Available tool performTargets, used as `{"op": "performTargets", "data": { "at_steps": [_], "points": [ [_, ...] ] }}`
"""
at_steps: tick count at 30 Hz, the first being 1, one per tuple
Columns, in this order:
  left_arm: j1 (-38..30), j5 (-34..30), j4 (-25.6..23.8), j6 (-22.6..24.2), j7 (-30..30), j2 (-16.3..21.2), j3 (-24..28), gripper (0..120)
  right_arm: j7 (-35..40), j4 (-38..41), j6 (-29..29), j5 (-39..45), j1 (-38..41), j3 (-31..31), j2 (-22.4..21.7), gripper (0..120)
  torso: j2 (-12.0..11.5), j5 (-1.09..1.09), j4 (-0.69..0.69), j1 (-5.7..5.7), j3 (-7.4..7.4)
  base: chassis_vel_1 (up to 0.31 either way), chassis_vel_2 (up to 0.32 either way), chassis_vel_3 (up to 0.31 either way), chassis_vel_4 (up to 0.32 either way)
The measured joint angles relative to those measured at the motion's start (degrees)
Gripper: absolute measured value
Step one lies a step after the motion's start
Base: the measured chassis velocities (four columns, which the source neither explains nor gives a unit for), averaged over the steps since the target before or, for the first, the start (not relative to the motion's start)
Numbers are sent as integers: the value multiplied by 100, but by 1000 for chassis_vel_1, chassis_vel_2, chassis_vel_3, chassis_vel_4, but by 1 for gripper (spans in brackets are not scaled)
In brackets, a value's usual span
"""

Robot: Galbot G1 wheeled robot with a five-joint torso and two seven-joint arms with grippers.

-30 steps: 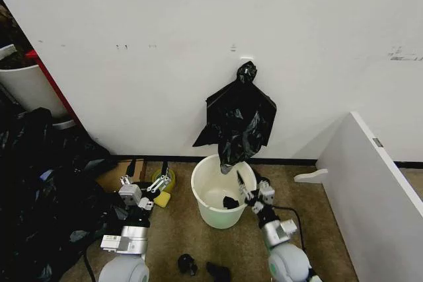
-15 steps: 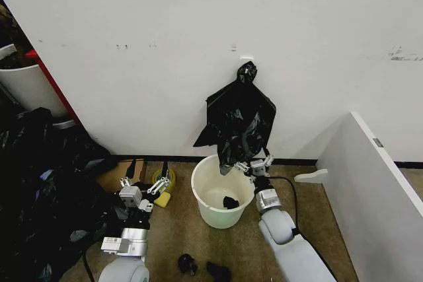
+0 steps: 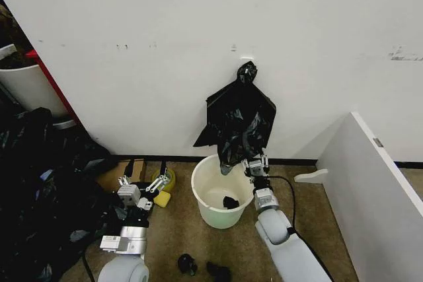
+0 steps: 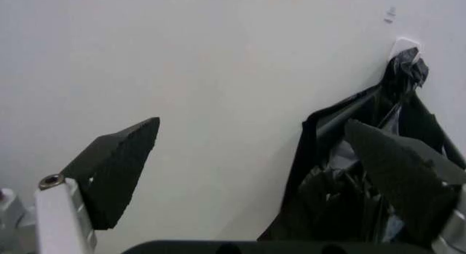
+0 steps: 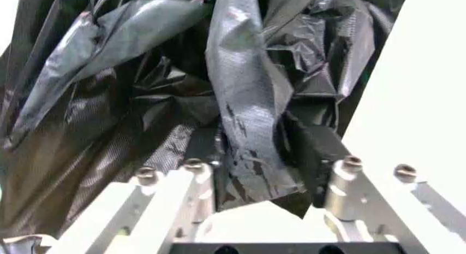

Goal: Place the garbage bag over the trash bin.

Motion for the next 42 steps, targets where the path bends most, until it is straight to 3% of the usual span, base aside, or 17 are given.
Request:
{"op": "performTargets", "data": {
  "at_steps": [5,8,11,13,17,20,21,23,26,29,34,42],
  "points": [
    [-117,-127,-8,31,83,185,98,100,-30,283,40,427,-93,-38,-45,11,0,-1,0,-1,0,0,0,0,0],
    [-299,-272,-7,27,255,528,225,100,-89,716,57,1050,-208,-124,-100,0,0,-1,2,-1,0,0,0,0,0],
    [-684,-357,211,-109,517,1089,337,100,-221,1210,55,1676,-338,-192,-189,0,0,-1,0,-1,0,0,0,0,0],
    [-775,-360,273,-140,570,1211,358,100,-260,1286,58,1756,-360,-196,-210,0,0,-2,0,-1,0,0,0,0,0],
    [-1986,-203,1230,-448,1149,2105,987,100,-716,1575,320,2015,-427,-237,-305,0,0,-2,-1,0,0,0,0,0,0],
    [-2659,118,1704,-603,1623,2270,1329,100,-864,1527,444,2042,-336,-384,-289,0,0,-1,0,0,1,0,0,0,0],
    [-2659,118,1704,-603,1623,2270,1329,100,-864,1527,444,2042,-336,-384,-289,0,0,-1,0,0,1,0,0,0,0],
    [-3246,359,2110,-690,2206,2325,1705,100,-951,1504,499,2056,-319,-447,-261,0,0,-1,0,0,1,0,0,0,0],
    [-3863,676,2604,-708,2507,2300,2123,100,-1002,1495,522,2055,-319,-453,-228,0,0,-1,-1,0,1,0,0,0,0],
    [-4264,908,2979,-712,2496,2211,2387,100,-1016,1497,525,2052,-325,-440,-206,0,0,-1,-1,0,1,0,0,0,0],
    [-4879,1481,3747,-704,2085,1730,2712,100,-1055,1519,527,2032,-359,-387,-195,0,0,-1,0,0,1,0,0,0,0],
    [-5394,1617,4453,-635,1827,1222,3143,94,-1074,1485,535,2013,-355,-308,-165,0,0,0,-1,0,0,0,0,0,0]
  ]
}}
